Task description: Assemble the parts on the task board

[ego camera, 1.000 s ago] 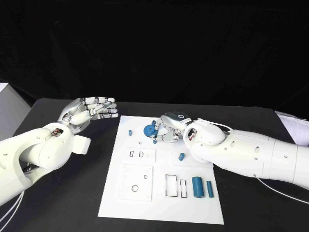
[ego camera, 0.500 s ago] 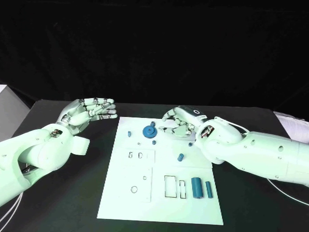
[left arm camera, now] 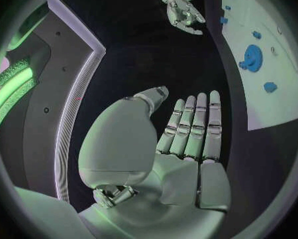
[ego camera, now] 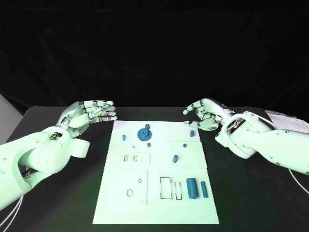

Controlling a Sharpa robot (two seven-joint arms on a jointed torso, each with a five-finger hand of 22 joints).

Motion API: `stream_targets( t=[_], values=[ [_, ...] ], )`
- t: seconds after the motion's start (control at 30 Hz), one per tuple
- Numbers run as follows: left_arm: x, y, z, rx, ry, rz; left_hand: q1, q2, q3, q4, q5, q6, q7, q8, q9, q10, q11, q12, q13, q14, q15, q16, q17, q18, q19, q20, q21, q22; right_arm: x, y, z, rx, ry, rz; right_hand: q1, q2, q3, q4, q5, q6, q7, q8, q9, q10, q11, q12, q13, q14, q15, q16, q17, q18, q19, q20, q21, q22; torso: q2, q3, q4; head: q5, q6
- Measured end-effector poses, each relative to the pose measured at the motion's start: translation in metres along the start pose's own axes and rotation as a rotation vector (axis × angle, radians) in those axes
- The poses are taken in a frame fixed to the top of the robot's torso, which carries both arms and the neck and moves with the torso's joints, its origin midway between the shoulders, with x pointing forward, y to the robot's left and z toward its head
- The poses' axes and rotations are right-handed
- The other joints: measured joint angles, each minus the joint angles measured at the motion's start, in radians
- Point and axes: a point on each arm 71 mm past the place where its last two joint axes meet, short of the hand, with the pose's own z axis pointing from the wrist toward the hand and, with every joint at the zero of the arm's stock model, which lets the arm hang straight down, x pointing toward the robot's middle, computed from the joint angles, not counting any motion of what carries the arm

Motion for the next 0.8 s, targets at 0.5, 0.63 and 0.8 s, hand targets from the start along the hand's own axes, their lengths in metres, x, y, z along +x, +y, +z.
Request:
stream_targets(
  t=[0.5,0.63,0.8],
  values=[
    [0.005,0.009,0.000,-0.009,0.011,-0.014,0.004,0.004,0.002,-0.008,0.000,0.000,0.000,0.000,0.003,0.000,0.000,0.004,0.000,0.008,0.007,0.000,-0.001,0.000,0.002,0.002,0.000,-0.004,-0.007,-0.046,-0.024,0.045,0.076,-0.053,0.021,-0.013,-0.067,0.018,-0.023,-0.045,0.017,-0.029,-0.013,-0.010,0.008,-0.013,0.000,-0.002,0.009,0.000,0.000,0.000,0.000,0.007,0.004,0.000,-0.005,0.0178,-0.0093,-0.017,-0.012],
    [0.006,0.011,-0.001,-0.011,0.015,-0.017,0.004,0.004,0.002,-0.008,0.000,0.000,0.000,0.004,0.004,0.006,-0.006,0.004,0.000,0.011,0.004,-0.004,-0.001,0.000,0.005,0.005,0.000,-0.005,0.003,-0.047,-0.022,0.055,0.094,-0.054,0.052,0.000,-0.144,0.062,-0.023,-0.066,0.024,-0.042,-0.018,-0.017,0.015,-0.013,0.000,0.000,0.014,0.000,0.000,0.000,0.000,0.014,0.004,0.000,-0.005,0.0204,-0.0092,-0.020,-0.016],
    [0.007,0.013,-0.001,-0.011,0.020,-0.019,0.004,0.004,0.002,-0.008,0.000,0.000,0.000,0.004,0.004,0.006,-0.006,0.004,0.000,0.011,0.004,-0.004,-0.001,0.000,0.009,0.001,0.000,-0.005,0.009,-0.050,-0.019,0.084,0.107,-0.058,0.057,0.000,-0.178,0.082,-0.023,-0.068,0.026,-0.045,-0.019,-0.017,0.015,-0.013,0.001,-0.002,0.020,0.000,0.000,0.000,0.000,0.014,0.004,0.000,-0.004,0.0208,-0.0060,-0.023,-0.019]
  ],
)
